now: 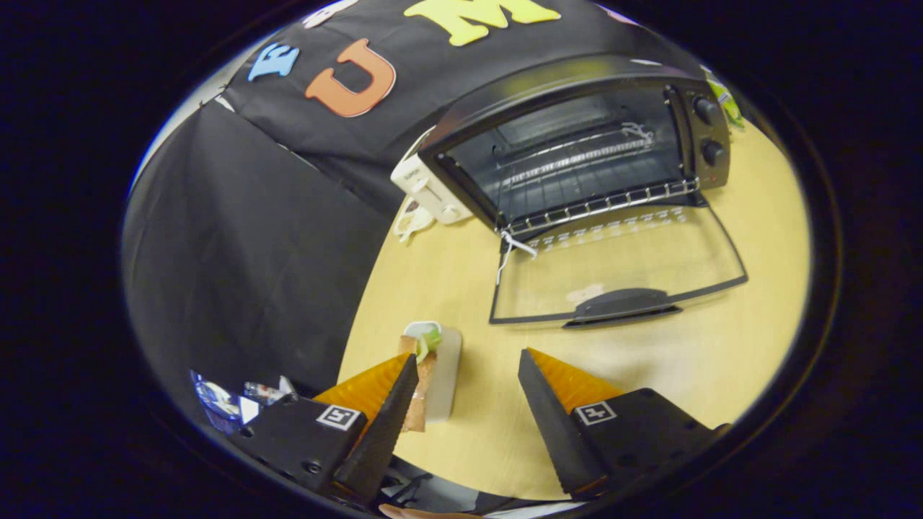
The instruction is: Open the toaster oven, put the food inside, and close the toaster oven door.
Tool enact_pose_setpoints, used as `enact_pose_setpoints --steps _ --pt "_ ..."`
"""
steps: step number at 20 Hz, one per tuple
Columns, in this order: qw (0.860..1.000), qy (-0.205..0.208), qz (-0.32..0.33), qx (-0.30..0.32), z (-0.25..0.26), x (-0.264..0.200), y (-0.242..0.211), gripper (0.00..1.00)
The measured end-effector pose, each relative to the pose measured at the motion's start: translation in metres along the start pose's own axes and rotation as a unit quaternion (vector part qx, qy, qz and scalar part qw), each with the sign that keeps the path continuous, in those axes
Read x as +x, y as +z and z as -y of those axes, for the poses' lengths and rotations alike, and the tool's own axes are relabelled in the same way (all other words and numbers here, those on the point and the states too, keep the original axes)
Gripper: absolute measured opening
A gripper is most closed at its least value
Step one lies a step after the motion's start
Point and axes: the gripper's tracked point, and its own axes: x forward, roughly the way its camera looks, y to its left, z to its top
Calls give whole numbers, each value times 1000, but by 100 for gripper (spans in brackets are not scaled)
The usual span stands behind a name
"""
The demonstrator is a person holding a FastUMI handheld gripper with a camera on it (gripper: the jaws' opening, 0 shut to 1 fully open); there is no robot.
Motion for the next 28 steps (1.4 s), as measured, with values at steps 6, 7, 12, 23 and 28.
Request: enact_pose_setpoints --steps 6,7,12,23,28 --pt "992 77 -95 19 -35 17 -30 86" --pt "990 88 -105 21 -40 19 -32 84" --pt "984 92 -139 67 -34 34 -35 63" --pt "981 128 -131 68 -44 28 -39 37" --pt "980 175 -79 56 -58 7 -20 37"
